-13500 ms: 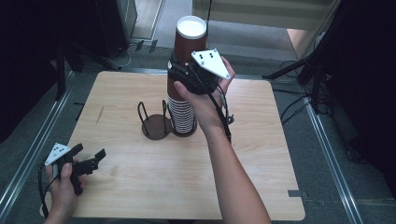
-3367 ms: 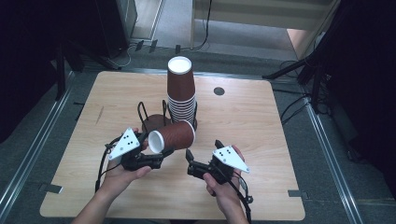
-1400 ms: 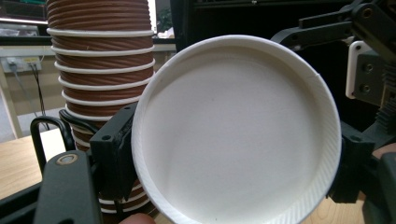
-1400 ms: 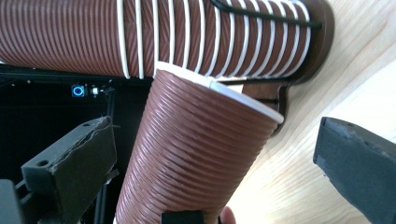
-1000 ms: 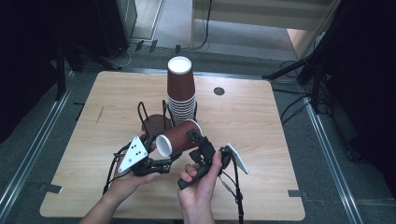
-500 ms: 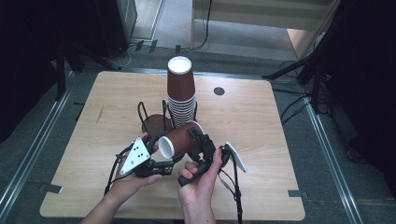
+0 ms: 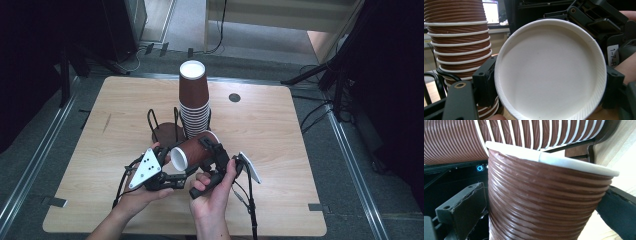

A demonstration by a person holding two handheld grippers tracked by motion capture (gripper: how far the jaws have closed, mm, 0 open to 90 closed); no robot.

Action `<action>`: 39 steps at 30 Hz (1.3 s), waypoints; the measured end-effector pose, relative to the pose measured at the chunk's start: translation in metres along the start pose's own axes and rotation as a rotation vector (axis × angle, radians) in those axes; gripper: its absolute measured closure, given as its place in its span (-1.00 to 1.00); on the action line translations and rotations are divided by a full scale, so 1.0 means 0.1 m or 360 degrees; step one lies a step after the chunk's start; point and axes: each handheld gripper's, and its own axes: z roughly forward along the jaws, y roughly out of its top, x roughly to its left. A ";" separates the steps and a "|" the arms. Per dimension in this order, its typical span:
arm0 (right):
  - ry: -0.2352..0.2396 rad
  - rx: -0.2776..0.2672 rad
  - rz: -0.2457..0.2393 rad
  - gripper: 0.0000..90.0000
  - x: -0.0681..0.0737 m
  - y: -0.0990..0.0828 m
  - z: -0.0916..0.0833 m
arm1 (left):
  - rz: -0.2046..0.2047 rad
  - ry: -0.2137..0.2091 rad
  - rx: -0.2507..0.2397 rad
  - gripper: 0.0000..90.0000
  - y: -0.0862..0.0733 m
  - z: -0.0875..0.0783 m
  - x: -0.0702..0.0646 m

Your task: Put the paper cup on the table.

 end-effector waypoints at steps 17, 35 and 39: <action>-0.0015 -0.0001 0.0012 -0.79 -0.02 0.01 0.01 | -0.0021 0.0002 0.0025 -0.54 0.00 -0.01 0.02; -0.0003 -0.0034 -0.0146 -0.70 0.04 -0.04 0.01 | -0.0211 -0.0092 0.0073 -1.00 0.09 -0.12 0.07; -0.0006 -0.0061 -0.0181 -0.70 0.07 -0.03 0.00 | -0.0233 0.0026 0.0116 -1.00 0.10 -0.13 0.05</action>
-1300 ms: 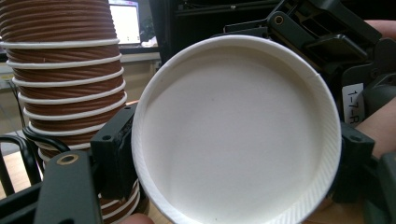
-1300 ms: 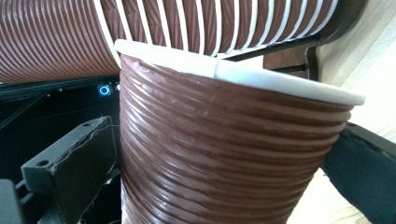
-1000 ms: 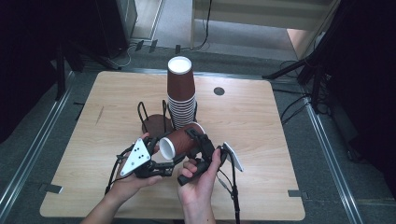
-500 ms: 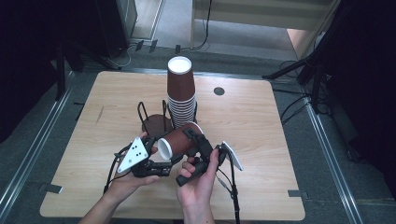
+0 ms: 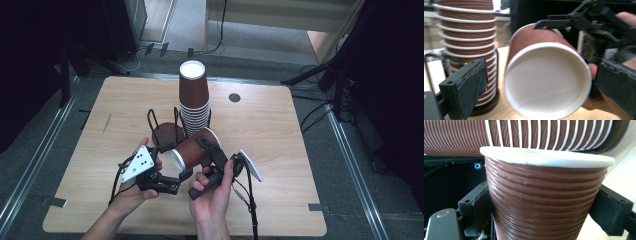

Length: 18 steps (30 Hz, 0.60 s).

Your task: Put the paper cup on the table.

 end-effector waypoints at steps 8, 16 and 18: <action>-0.0012 -0.0068 -0.0130 -0.70 0.04 0.01 -0.02 | -0.0086 0.0007 0.0029 -1.00 0.02 -0.07 0.06; -0.0019 -0.0175 -0.0284 -0.70 0.14 0.04 -0.06 | -0.0129 0.0055 0.0050 -1.00 -0.01 -0.15 0.17; -0.0057 -0.0206 -0.0341 -0.70 0.17 0.04 -0.08 | -0.0144 0.0071 0.0058 -1.00 -0.02 -0.18 0.21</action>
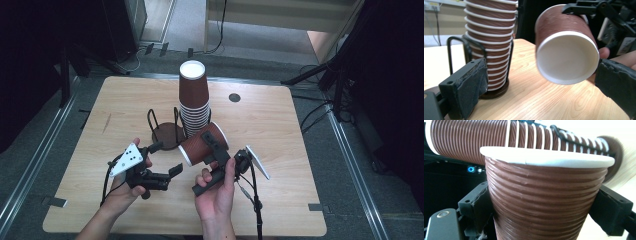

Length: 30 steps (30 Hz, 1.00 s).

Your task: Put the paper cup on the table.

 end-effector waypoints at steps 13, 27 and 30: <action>-0.0012 -0.0167 -0.0357 -0.71 0.17 0.01 -0.06 | -0.0057 0.0163 -0.0044 -1.00 0.02 -0.26 0.35; -0.0016 -0.0258 -0.0569 -0.71 0.25 0.15 -0.11 | -0.0081 0.0469 -0.0055 -1.00 -0.10 -0.61 0.85; -0.0028 -0.0277 -0.0630 -0.71 0.27 0.17 -0.11 | -0.0096 0.0520 -0.0045 -1.00 -0.14 -0.67 0.94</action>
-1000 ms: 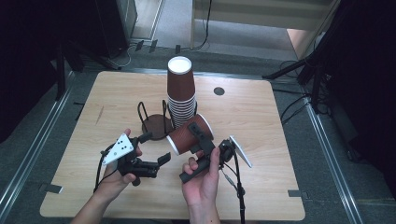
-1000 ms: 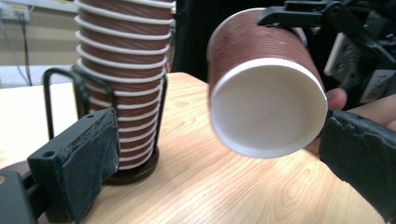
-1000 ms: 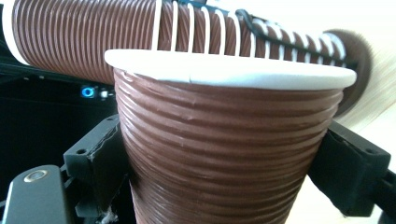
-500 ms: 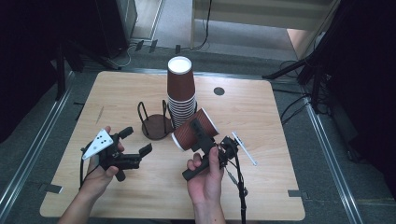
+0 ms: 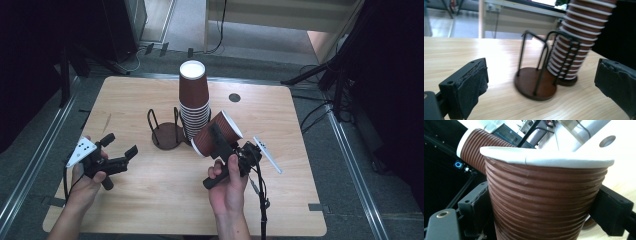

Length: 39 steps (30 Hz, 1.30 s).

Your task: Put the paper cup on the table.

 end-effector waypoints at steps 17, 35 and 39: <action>-0.0152 -0.0088 -0.0424 -0.70 -0.09 0.17 0.08 | -0.0080 0.0155 0.0078 -1.00 -0.12 -0.09 0.35; -0.0373 -0.0185 -0.0818 -0.71 -0.43 0.38 0.30 | -0.0100 0.0274 0.0142 -1.00 -0.31 -0.04 0.48; -0.0388 -0.0192 -0.0891 -0.71 -0.50 0.40 0.36 | -0.0056 0.0277 0.0139 -1.00 -0.33 -0.03 0.47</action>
